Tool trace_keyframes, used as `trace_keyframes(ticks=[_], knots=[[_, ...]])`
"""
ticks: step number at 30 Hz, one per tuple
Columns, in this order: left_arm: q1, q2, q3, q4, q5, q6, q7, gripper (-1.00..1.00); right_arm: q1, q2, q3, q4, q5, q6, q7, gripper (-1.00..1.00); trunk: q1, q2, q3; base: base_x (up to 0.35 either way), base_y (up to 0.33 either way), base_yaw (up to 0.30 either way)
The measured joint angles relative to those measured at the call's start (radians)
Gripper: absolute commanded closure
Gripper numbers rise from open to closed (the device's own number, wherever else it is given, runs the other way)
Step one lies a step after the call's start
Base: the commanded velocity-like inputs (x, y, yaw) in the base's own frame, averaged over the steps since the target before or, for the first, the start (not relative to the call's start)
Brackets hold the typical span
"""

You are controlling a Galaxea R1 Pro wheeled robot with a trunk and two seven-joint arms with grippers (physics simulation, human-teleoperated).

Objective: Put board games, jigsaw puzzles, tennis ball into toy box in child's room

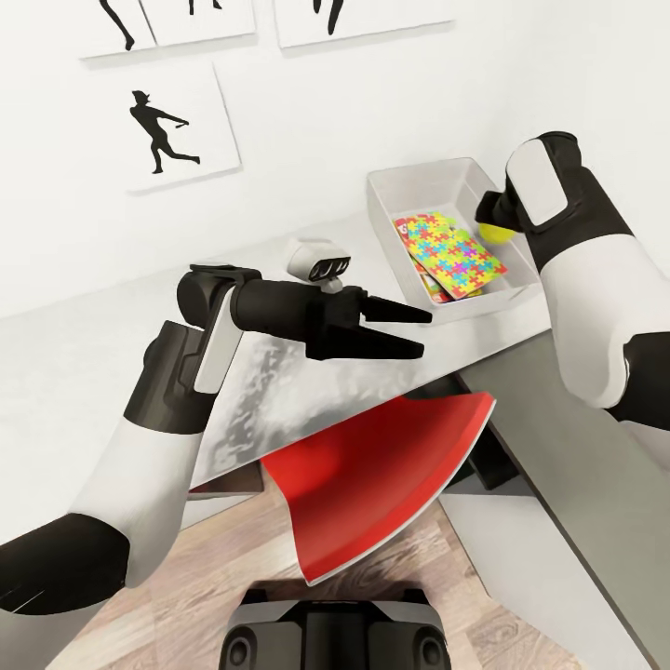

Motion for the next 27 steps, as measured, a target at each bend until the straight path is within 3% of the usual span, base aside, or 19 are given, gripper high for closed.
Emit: trace_keyframes(ticks=[27], knots=[[0.000, 0.000, -0.003, 0.000, 0.000, 0.000, 0.000, -1.00, -0.001, 0.000, -0.002, 0.016, 0.010, -0.090, 0.015, 1.00, 0.000, 0.000, 0.000, 0.003, -0.005, 0.000]])
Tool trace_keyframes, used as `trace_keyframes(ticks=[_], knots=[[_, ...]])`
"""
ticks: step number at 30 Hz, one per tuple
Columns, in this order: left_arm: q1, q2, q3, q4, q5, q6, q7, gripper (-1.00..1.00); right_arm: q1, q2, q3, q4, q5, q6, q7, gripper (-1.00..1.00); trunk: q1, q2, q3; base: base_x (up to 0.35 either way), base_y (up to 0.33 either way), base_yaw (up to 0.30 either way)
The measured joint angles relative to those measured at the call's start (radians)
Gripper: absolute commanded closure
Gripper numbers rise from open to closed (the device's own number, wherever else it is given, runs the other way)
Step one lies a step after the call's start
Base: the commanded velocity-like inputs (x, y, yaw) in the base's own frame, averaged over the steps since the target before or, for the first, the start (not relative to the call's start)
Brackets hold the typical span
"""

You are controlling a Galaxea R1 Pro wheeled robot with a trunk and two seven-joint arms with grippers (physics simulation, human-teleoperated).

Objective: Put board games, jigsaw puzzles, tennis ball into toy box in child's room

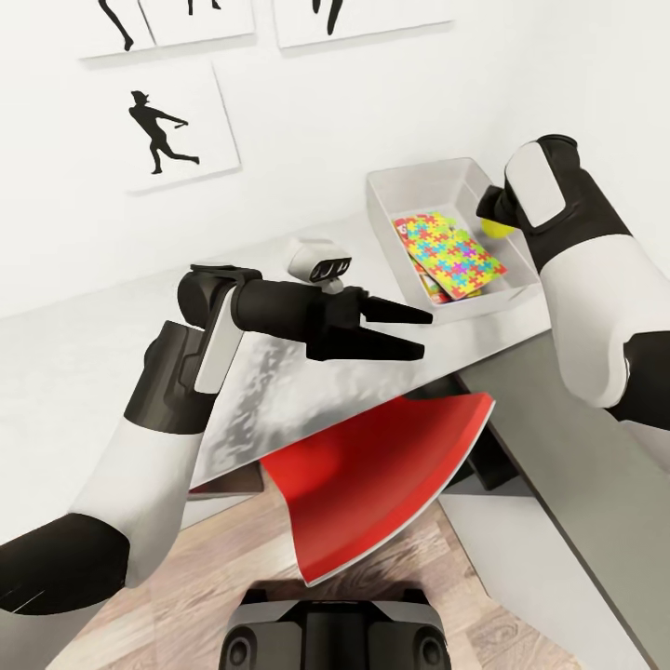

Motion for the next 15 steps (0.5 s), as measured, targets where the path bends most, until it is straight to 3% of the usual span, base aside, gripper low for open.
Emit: trace_keyframes(ticks=[15], knots=[[0.000, 0.000, -0.001, 0.000, 0.000, 0.000, 0.000, -1.00, 0.000, -0.002, 0.003, 0.016, 0.002, -0.051, -0.013, 1.00, 0.000, 0.000, 0.000, 0.009, -0.010, 0.000]])
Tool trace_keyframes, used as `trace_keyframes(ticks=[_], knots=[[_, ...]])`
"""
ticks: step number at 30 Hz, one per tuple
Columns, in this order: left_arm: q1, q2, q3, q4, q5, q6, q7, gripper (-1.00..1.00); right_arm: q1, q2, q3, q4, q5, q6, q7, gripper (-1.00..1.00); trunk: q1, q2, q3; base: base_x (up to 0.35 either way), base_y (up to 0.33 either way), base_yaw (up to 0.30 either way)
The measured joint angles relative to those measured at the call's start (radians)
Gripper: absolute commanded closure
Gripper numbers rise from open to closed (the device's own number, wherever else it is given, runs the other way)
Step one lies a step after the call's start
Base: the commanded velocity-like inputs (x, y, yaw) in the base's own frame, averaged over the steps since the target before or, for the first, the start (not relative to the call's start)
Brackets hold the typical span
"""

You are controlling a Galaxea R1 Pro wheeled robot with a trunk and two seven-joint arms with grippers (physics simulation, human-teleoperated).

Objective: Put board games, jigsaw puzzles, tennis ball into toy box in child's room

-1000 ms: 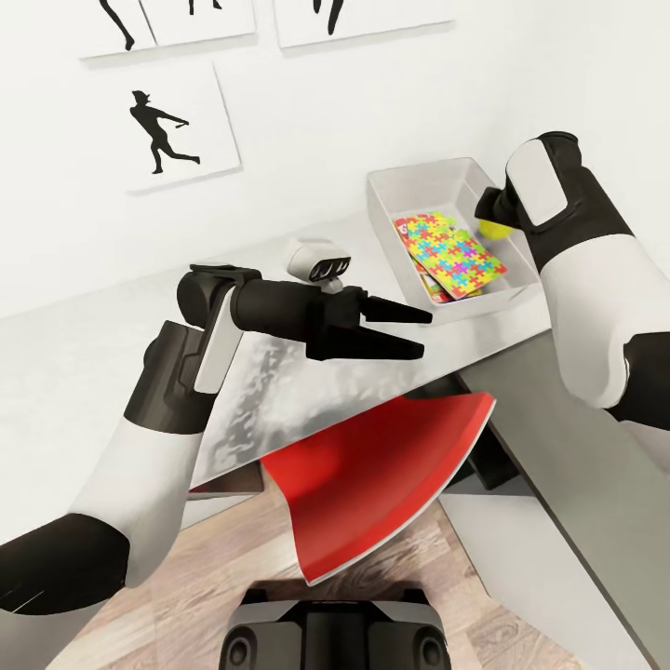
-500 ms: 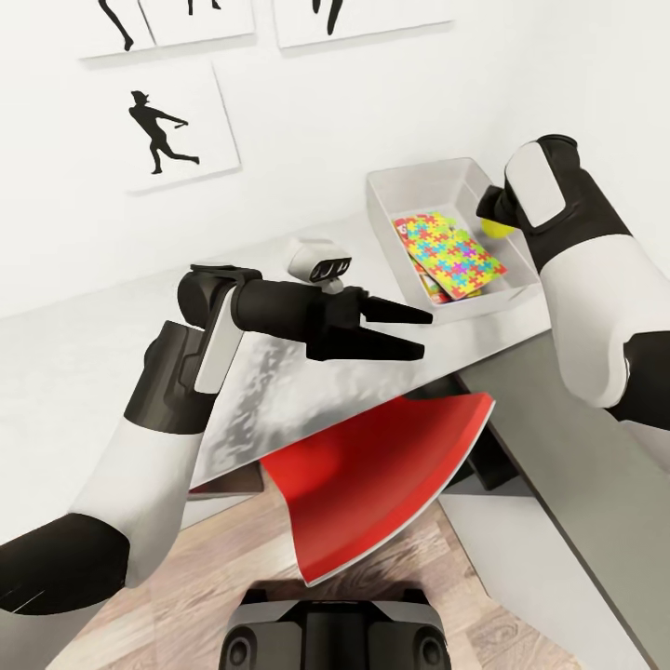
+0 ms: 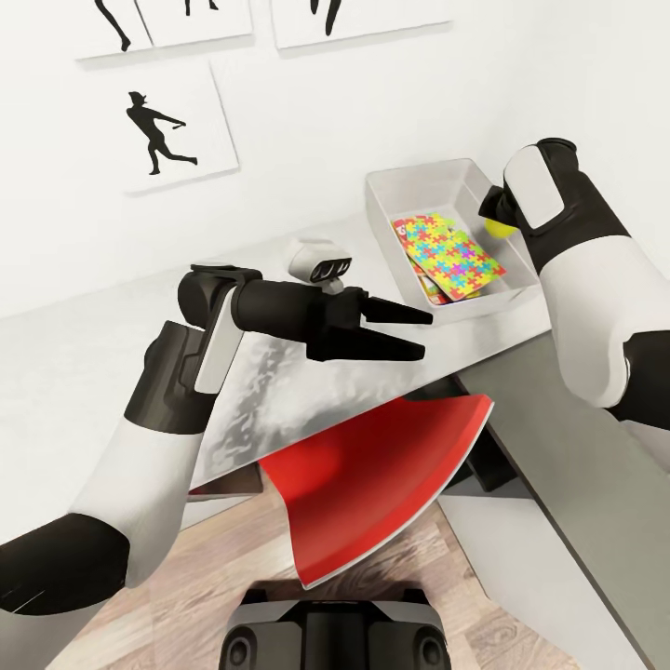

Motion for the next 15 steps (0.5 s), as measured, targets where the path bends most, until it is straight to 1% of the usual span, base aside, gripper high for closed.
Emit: trace_keyframes(ticks=[4, 7, 15], knots=[[0.000, 0.000, 0.000, 0.000, 0.000, 0.000, 0.000, -1.00, 0.001, 0.000, 0.001, 0.005, 0.000, -0.002, -0.002, 1.00, 0.000, 0.000, 0.000, 0.000, 0.000, 0.000], [0.001, 0.000, 0.000, 0.000, 0.000, 0.000, 0.000, -1.00, 0.001, 0.000, 0.003, 0.032, 0.001, -0.005, -0.005, 1.00, 0.000, 0.000, 0.000, 0.000, 0.000, 0.000], [0.001, 0.000, 0.000, 0.000, -0.001, 0.000, 0.000, -1.00, 0.001, -0.013, 0.005, 0.052, 0.013, -0.026, -0.007, 1.00, 0.000, 0.000, 0.000, 0.000, 0.000, 0.000]])
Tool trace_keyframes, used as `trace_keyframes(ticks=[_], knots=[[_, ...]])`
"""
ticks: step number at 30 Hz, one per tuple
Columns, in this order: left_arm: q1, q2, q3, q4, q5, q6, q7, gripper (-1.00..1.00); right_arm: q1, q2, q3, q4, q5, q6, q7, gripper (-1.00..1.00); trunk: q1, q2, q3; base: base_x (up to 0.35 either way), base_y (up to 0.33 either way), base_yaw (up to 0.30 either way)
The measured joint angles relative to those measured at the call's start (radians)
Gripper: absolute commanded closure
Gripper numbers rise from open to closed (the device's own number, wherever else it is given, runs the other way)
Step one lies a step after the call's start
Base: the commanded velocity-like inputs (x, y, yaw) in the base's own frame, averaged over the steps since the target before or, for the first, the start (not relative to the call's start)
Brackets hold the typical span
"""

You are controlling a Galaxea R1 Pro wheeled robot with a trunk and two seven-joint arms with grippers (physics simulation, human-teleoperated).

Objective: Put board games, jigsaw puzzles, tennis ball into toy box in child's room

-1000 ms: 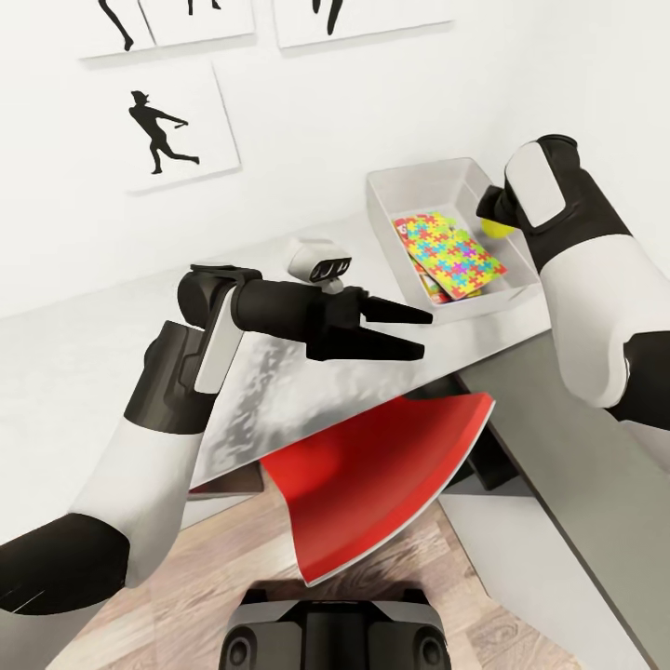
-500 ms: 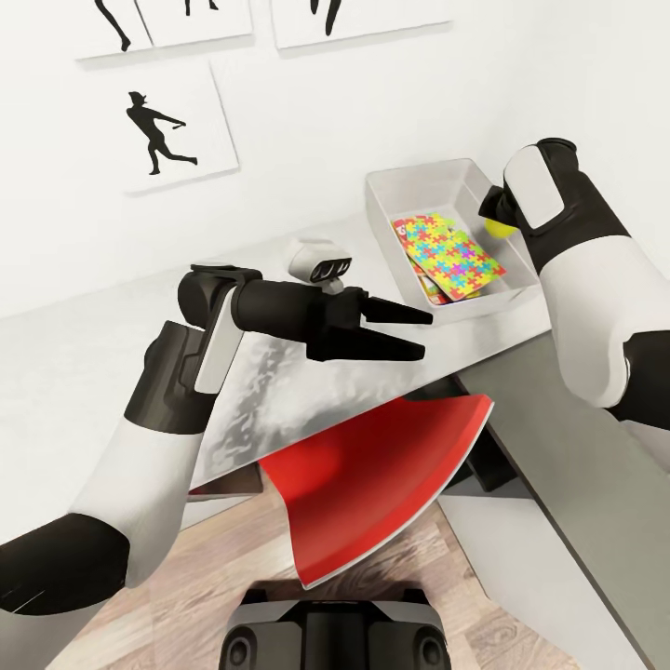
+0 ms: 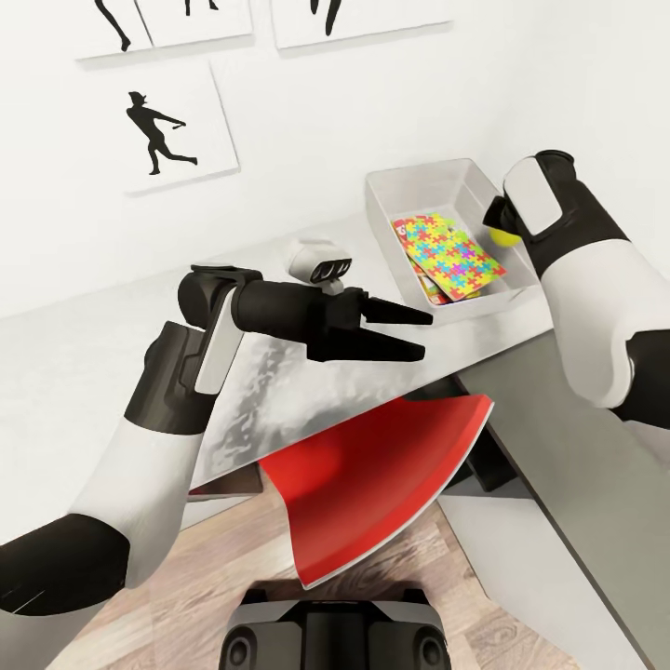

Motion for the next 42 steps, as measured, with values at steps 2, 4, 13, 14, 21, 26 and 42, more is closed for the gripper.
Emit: trace_keyframes(ticks=[2, 4, 13, 14, 21, 26, 42], knots=[[0.000, 0.000, 0.000, 0.000, 0.000, 0.000, 0.000, -1.00, 0.000, -0.002, 0.000, 0.005, 0.001, -0.003, 0.000, 1.00, 0.000, 0.000, 0.000, 0.000, 0.000, 0.000], [0.000, 0.000, 0.000, 0.000, 0.000, 0.000, 0.000, -1.00, -0.002, -0.013, 0.000, 0.013, 0.002, -0.006, 0.000, 1.00, 0.000, 0.000, 0.000, 0.000, 0.000, 0.000], [0.000, 0.000, 0.000, 0.000, -0.001, 0.000, 0.000, -1.00, -0.004, -0.047, -0.002, 0.038, 0.001, -0.005, 0.000, 1.00, 0.000, 0.000, 0.000, 0.000, 0.000, 0.000], [0.000, -0.001, 0.000, 0.000, -0.001, 0.000, 0.000, -1.00, -0.004, -0.048, -0.002, 0.039, 0.001, -0.005, 0.000, 1.00, 0.000, 0.000, 0.000, 0.000, 0.000, 0.000], [0.000, 0.000, 0.000, 0.000, -0.001, 0.000, 0.000, -1.00, -0.003, -0.048, -0.002, 0.041, 0.001, -0.006, 0.000, 1.00, 0.000, 0.000, 0.000, 0.000, 0.000, 0.000], [0.000, 0.000, 0.000, 0.000, -0.001, 0.000, 0.000, -1.00, -0.003, -0.049, -0.005, 0.042, 0.001, -0.001, 0.000, 1.00, 0.000, 0.000, 0.000, 0.000, 0.000, 0.000], [0.000, 0.000, 0.000, 0.000, -0.002, 0.000, 0.000, -1.00, -0.004, -0.049, -0.006, 0.042, 0.001, 0.002, 0.000, 1.00, 0.000, 0.000, 0.000, 0.000, 0.000, 0.000]])
